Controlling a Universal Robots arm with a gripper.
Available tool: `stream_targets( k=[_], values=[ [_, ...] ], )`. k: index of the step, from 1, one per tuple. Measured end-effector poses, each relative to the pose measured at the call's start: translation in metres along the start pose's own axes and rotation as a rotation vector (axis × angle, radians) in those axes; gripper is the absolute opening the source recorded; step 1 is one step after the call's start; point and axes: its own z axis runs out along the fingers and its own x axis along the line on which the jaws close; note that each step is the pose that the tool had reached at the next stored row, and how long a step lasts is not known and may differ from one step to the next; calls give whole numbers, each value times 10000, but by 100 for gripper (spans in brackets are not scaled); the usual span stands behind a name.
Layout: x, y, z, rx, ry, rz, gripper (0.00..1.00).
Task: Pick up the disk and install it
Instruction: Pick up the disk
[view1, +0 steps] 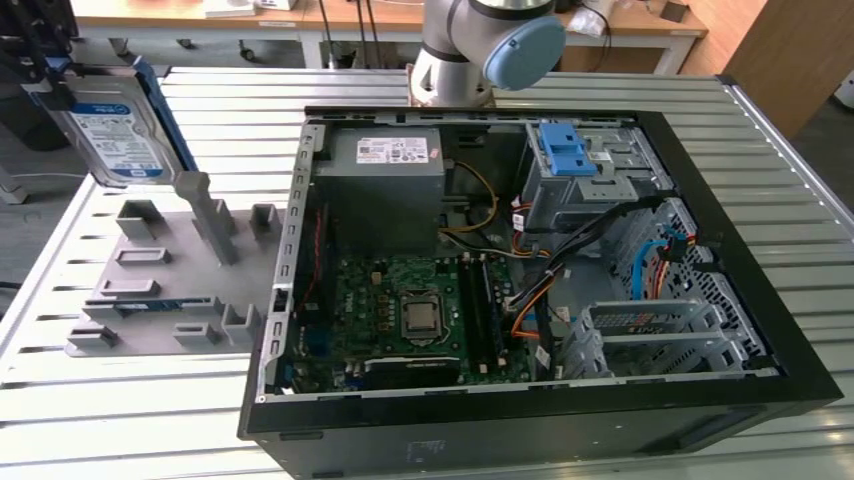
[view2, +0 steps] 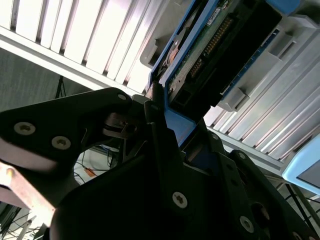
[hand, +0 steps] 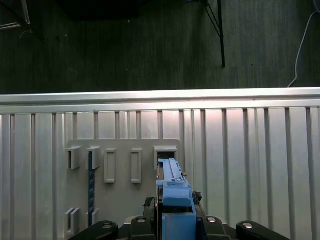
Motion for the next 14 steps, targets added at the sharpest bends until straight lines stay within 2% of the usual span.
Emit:
stream_targets(
  k=[14],
  values=[
    [0, 2, -94, 1, 0, 0, 36]
  ],
)
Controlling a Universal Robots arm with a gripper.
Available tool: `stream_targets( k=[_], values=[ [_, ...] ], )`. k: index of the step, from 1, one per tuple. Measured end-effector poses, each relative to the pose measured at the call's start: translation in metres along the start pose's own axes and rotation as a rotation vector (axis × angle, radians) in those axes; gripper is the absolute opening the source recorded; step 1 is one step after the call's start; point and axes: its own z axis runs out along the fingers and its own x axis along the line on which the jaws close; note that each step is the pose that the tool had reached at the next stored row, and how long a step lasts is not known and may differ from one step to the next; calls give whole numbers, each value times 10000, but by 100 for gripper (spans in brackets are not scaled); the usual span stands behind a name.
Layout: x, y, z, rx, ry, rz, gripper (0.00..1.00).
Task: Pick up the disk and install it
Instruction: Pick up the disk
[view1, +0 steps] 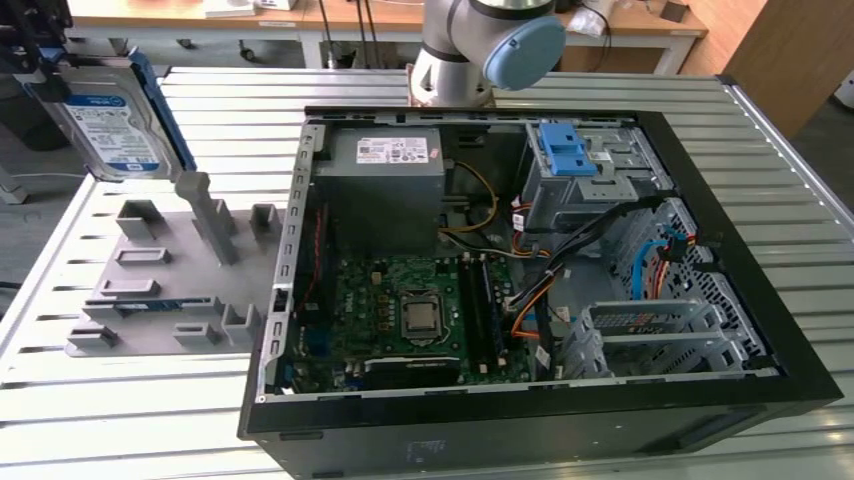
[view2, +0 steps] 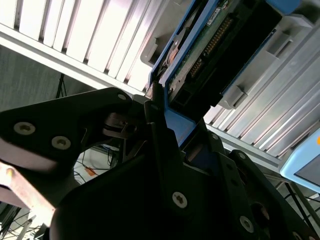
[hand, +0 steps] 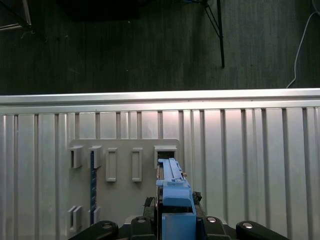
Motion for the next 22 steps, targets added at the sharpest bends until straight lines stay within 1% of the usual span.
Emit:
stream_targets(
  k=[22],
  values=[
    [0, 3, -133, 0, 0, 0, 36]
  ],
)
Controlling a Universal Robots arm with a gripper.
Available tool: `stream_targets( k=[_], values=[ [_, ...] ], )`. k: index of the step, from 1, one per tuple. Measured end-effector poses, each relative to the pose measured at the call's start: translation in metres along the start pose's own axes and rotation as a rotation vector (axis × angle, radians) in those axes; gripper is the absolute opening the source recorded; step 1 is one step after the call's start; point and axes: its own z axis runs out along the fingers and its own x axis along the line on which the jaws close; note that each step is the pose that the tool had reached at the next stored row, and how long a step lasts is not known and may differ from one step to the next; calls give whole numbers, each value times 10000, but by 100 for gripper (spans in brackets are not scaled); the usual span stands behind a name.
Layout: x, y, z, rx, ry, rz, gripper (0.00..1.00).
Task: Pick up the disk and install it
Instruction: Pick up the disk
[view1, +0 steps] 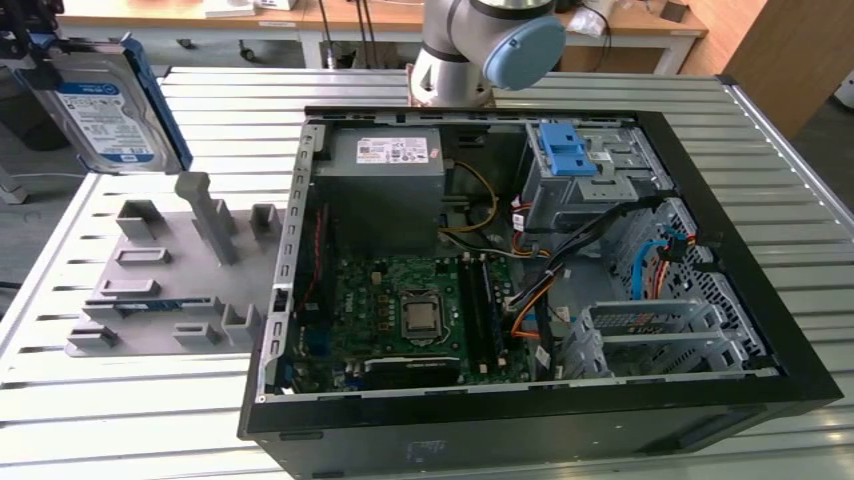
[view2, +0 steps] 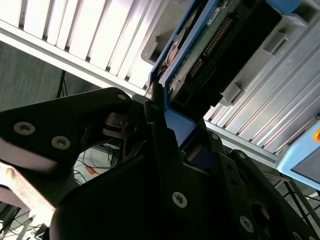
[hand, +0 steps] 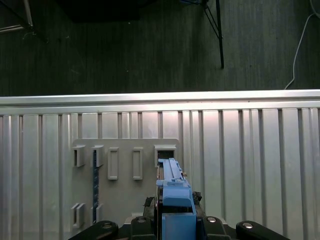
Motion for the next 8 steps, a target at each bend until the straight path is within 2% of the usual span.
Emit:
stream_targets(
  k=[8],
  values=[
    [0, 1, -46, 1, 0, 0, 36]
  ],
)
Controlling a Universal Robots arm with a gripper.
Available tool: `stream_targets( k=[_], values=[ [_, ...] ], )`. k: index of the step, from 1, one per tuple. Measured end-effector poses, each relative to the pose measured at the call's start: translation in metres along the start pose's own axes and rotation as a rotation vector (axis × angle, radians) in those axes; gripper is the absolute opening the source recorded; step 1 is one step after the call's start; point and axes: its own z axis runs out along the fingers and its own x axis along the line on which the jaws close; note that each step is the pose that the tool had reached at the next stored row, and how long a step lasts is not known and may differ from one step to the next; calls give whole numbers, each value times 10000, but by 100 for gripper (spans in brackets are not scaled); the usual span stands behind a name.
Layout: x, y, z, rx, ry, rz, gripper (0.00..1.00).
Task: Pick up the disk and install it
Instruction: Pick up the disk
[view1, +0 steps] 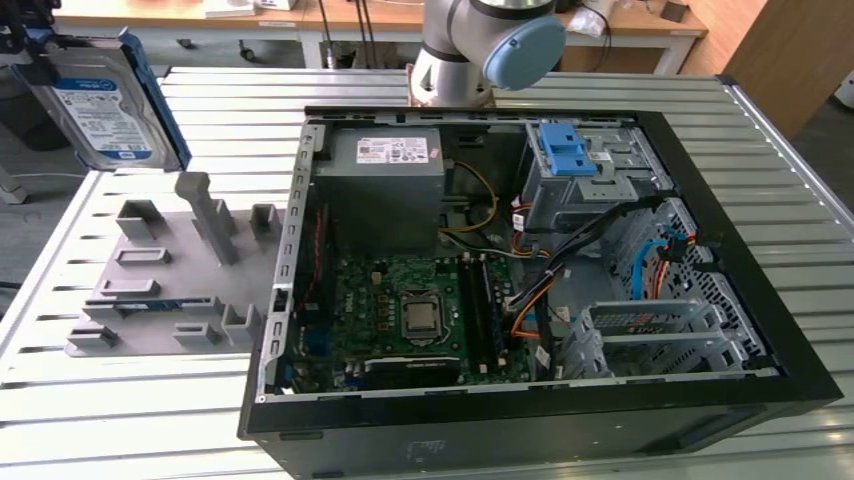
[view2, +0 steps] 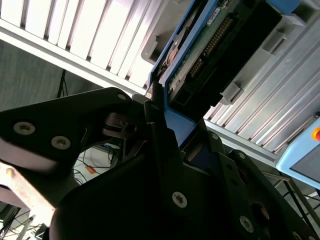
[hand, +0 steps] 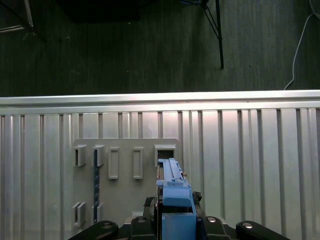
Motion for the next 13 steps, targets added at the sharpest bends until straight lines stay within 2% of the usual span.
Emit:
stream_targets(
  k=[13],
  values=[
    [0, 2, -80, 0, 0, 0, 36]
  ],
)
